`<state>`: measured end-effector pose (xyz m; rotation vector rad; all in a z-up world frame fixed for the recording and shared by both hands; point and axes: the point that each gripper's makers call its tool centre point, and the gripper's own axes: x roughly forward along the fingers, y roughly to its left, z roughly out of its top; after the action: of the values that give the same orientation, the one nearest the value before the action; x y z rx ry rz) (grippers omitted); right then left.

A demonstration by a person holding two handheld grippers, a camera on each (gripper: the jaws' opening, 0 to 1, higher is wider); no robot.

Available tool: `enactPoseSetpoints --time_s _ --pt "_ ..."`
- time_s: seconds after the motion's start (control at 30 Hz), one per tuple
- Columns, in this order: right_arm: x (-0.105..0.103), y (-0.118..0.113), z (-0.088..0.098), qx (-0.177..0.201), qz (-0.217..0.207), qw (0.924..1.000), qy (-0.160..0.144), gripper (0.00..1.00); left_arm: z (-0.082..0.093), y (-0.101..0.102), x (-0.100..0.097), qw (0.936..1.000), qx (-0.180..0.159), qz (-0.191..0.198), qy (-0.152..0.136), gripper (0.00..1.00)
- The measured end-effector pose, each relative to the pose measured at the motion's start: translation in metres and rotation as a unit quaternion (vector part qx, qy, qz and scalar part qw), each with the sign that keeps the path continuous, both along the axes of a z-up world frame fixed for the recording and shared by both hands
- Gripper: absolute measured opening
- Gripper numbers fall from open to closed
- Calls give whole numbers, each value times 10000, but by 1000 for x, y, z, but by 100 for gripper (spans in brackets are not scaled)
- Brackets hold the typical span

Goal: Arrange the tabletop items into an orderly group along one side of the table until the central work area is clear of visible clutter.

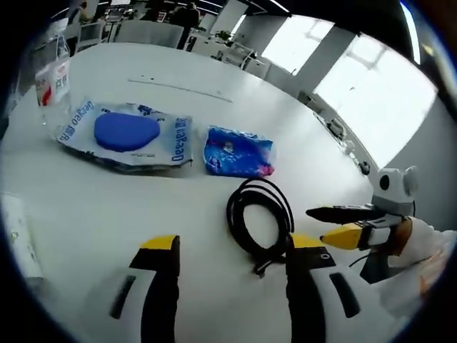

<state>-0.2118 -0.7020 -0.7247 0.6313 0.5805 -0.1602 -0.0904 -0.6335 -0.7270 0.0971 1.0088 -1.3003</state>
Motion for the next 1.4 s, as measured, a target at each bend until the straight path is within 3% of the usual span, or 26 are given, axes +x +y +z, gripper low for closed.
enactPoseSetpoints --time_s 0.33,0.5,0.57,0.93,1.13,1.4 --pt "-14 5 7 109 -106 9998 -118 57 31 18 72 9966 -130 643 -504 61" --pt "-21 5 1 141 -150 9998 -34 55 47 31 110 9898 109 567 -1301 61" --pt "-24 3 -1 149 -197 9997 -6 55 51 33 121 9877 180 598 -1432 61" --pt "-27 1 -1 158 -273 9995 40 54 78 34 173 9786 26 1117 -1728 61" --pt "-29 0 -3 137 -269 9995 124 52 93 29 198 9737 -28 1210 -1931 61" --pt "-30 -3 -1 145 -345 9992 120 52 100 19 225 9692 -55 1312 -2082 60"
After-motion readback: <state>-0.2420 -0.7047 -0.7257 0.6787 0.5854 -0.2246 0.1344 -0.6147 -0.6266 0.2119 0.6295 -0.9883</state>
